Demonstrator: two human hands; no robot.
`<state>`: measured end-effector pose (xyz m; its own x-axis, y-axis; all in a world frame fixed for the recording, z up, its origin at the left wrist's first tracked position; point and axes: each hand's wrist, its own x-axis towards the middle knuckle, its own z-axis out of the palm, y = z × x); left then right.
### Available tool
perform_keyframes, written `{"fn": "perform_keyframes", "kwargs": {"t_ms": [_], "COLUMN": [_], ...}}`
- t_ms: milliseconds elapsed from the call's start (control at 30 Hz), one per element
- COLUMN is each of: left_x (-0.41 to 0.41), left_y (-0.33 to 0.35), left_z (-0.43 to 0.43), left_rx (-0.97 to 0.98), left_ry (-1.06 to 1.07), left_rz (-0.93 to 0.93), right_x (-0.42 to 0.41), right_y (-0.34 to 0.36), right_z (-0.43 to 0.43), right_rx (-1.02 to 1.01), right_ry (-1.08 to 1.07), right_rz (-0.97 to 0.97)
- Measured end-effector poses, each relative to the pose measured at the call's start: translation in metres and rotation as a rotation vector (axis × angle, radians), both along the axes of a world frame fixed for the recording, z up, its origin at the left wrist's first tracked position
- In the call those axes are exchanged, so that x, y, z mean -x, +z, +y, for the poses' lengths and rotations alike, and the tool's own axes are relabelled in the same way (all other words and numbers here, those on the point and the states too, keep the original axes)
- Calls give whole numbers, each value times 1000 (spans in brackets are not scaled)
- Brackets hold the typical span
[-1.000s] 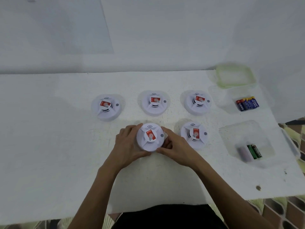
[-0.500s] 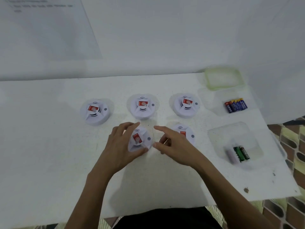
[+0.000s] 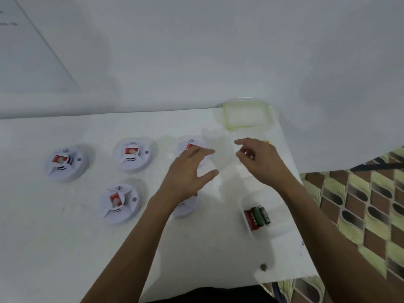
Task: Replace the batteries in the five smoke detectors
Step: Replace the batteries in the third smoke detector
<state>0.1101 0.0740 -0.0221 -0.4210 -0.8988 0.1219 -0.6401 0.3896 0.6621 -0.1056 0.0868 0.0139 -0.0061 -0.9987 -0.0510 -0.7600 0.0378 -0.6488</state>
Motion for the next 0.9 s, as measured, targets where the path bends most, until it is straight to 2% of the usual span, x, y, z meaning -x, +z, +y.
{"fn": "perform_keyframes", "kwargs": {"t_ms": [133,267,433,500,633,900], "left_x": [59,87,71,56,42,38], "left_y": [-7,-16,-22,-22,-23,-24], "left_z": [-20,-38,-49,-55,-59,-63], "left_rx": [17,67,163,46,-169,-240], "left_ry": [-3,50,310,375,298,288], "left_rz": [-4,-92,-257,-293,-475,-539], "right_x": [52,81,91,93,98,98], "right_y": [-11,-23,-33,-36,-42,-49], "right_z": [-28,-52,-66,-68,-71,-69], "right_rx": [8,-32,-56,-59,-67,-76], "right_ry": [13,80,151,166,182,203], "right_rz": [147,240,220,192,171,163]}}
